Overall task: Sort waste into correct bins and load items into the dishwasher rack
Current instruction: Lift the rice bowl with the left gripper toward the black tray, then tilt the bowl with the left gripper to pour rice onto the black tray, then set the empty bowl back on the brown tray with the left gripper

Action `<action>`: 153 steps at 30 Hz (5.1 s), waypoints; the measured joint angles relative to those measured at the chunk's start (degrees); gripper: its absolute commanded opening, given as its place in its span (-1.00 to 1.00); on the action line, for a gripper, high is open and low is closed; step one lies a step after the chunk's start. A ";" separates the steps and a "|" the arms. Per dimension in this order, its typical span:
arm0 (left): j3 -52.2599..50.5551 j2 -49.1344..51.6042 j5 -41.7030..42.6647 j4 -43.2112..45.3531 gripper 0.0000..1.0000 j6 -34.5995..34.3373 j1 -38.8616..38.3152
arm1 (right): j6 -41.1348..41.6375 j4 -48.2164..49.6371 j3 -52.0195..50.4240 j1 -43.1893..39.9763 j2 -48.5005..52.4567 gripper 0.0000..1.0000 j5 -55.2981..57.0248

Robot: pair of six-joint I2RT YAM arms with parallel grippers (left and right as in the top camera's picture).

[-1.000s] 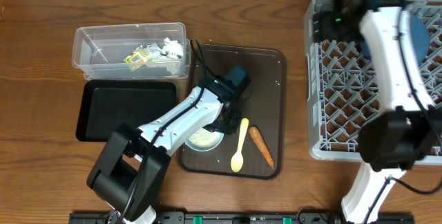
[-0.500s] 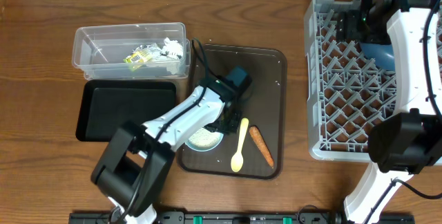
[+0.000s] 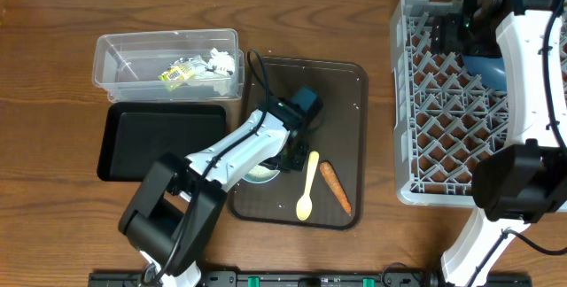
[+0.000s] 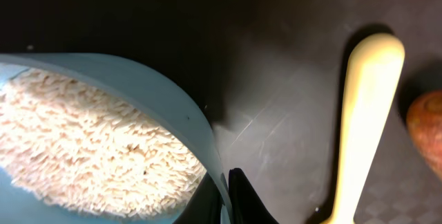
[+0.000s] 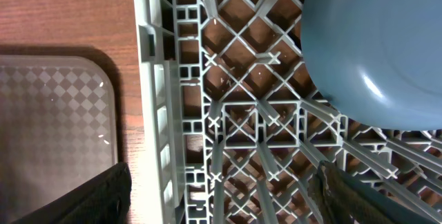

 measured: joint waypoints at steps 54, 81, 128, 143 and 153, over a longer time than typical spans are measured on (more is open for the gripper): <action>-19.08 -19.12 72.06 18.80 -0.88 17.16 66.69 | -1.86 -0.35 0.00 0.00 0.00 0.67 0.42; -19.08 -19.12 83.56 20.20 -0.88 -10.60 76.85 | -2.03 -1.20 0.00 0.00 0.00 0.68 0.42; -19.17 -31.65 54.36 30.58 -0.88 -11.54 49.37 | -2.05 -1.64 0.00 0.00 0.00 0.69 0.44; -18.64 -24.46 9.27 45.53 -0.88 -7.17 14.86 | -2.08 -1.64 0.00 0.00 0.00 0.69 0.26; -18.34 -10.03 3.82 62.25 -0.87 -6.36 6.54 | -2.12 -1.64 0.00 0.00 0.00 0.73 0.20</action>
